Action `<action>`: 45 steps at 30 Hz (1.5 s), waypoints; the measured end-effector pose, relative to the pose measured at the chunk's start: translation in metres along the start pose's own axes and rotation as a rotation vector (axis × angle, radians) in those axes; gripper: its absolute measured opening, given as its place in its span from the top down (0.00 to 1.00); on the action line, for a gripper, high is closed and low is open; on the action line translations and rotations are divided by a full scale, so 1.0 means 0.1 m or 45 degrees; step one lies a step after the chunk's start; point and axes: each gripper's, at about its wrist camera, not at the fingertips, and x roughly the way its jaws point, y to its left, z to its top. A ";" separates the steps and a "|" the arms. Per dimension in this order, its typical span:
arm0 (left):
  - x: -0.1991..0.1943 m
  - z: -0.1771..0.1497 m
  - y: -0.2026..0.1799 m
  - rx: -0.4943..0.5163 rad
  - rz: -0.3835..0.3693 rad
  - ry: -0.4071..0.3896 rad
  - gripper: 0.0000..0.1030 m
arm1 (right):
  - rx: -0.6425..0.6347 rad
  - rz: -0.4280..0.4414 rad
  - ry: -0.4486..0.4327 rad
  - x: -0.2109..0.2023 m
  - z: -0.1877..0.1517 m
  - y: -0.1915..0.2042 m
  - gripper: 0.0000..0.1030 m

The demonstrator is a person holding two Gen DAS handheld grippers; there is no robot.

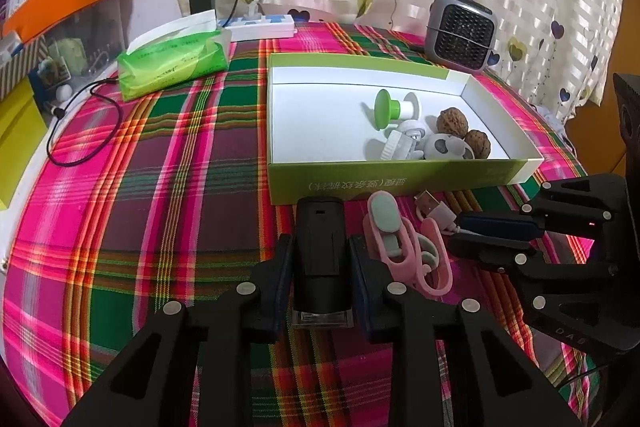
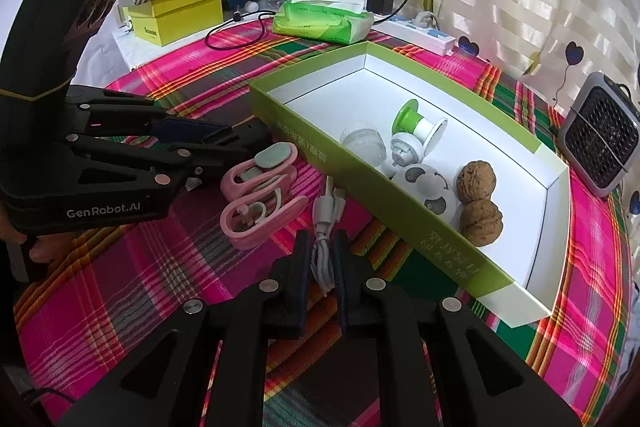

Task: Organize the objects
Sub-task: 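Grasp black USB stick with left gripper while right gripper grasps white cable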

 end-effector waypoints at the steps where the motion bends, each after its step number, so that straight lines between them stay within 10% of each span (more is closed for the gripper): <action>1: 0.00 0.00 0.00 -0.004 -0.004 0.000 0.76 | -0.002 -0.005 0.000 0.00 0.00 0.01 0.89; 45: -0.56 -0.08 -0.23 -0.002 -0.079 -0.206 0.76 | 0.223 -0.079 -0.241 -0.68 -0.17 0.14 0.91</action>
